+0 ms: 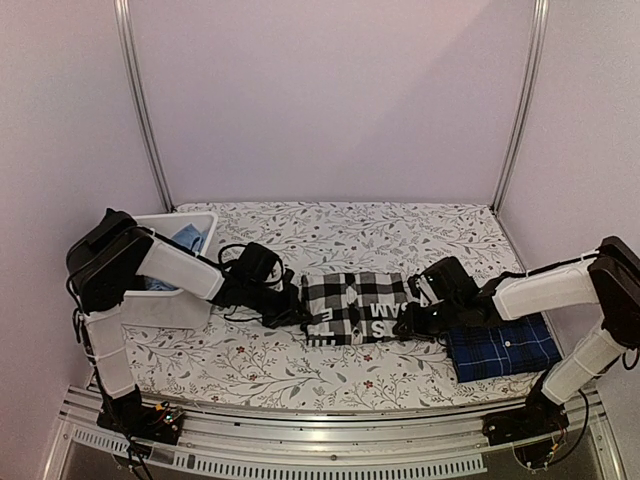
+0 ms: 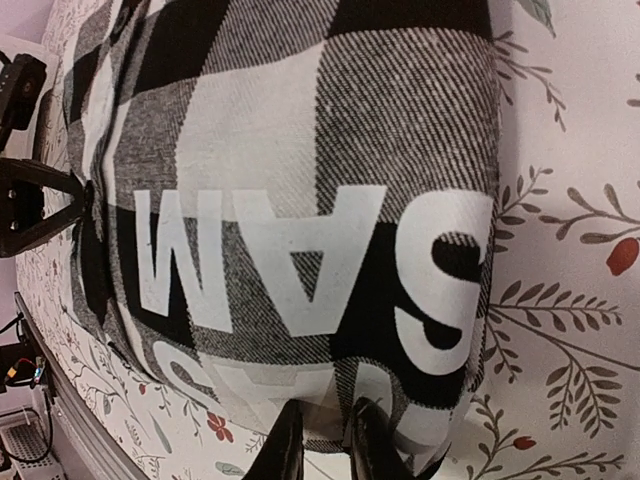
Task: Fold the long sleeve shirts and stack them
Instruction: Pick up the square-folded shirt from the center of the board, then turn over the square-folded shirt at the center of the board.
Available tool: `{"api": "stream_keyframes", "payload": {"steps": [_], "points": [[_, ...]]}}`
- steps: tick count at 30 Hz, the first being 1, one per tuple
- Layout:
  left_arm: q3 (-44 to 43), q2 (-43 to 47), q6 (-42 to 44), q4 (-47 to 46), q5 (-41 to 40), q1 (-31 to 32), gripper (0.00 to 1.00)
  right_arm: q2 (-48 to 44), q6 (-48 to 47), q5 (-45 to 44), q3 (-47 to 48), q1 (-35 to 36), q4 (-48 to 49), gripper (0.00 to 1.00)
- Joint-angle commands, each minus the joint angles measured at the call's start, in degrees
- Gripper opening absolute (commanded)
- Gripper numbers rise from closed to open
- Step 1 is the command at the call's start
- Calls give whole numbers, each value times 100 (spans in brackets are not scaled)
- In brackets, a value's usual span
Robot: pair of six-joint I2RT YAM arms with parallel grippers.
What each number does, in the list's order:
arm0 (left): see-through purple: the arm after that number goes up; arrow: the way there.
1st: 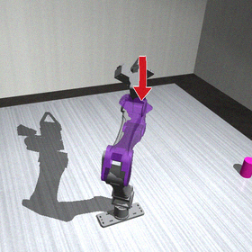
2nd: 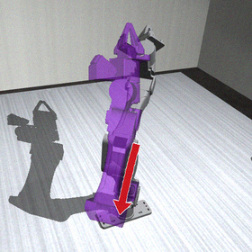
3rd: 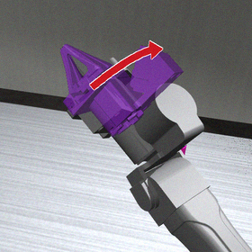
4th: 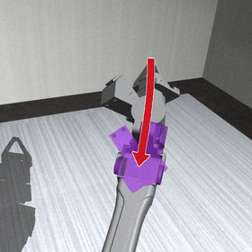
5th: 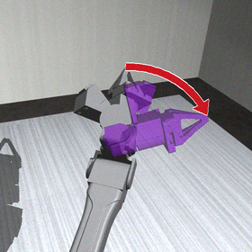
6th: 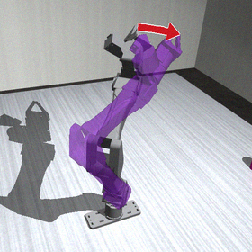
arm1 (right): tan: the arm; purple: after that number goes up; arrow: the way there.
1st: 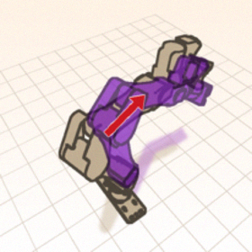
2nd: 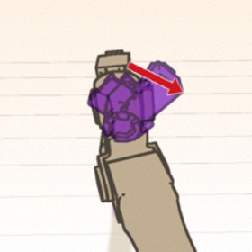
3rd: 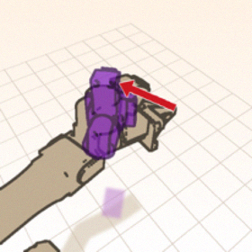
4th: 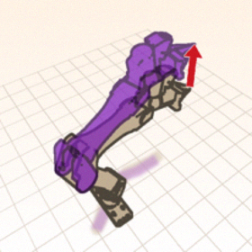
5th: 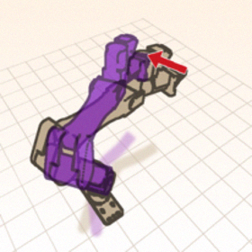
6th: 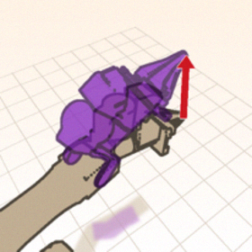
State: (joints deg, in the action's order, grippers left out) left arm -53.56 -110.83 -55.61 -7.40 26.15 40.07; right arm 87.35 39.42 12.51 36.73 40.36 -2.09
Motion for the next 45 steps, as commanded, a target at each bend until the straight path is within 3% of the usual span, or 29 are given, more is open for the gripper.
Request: {"api": "stream_keyframes", "payload": {"steps": [1,13,19,26,45], "points": [[-108,92,268,471,-114,-38,0,364,56,-10,-220,1,398,16],[-445,569,1137,1727,-375,-142,0,-853,-8,-447,502,-32,-588,23],[-489,780,1455,2101,-273,-222,0,279,-330,-373,1356,-143,-502,15],[-627,1096,1686,2475,-183,-319,0,1254,-242,-270,1413,-122,-155,7],[-1687,1981,2286,3521,-40,-615,0,2442,379,155,2052,464,653,4]]}}
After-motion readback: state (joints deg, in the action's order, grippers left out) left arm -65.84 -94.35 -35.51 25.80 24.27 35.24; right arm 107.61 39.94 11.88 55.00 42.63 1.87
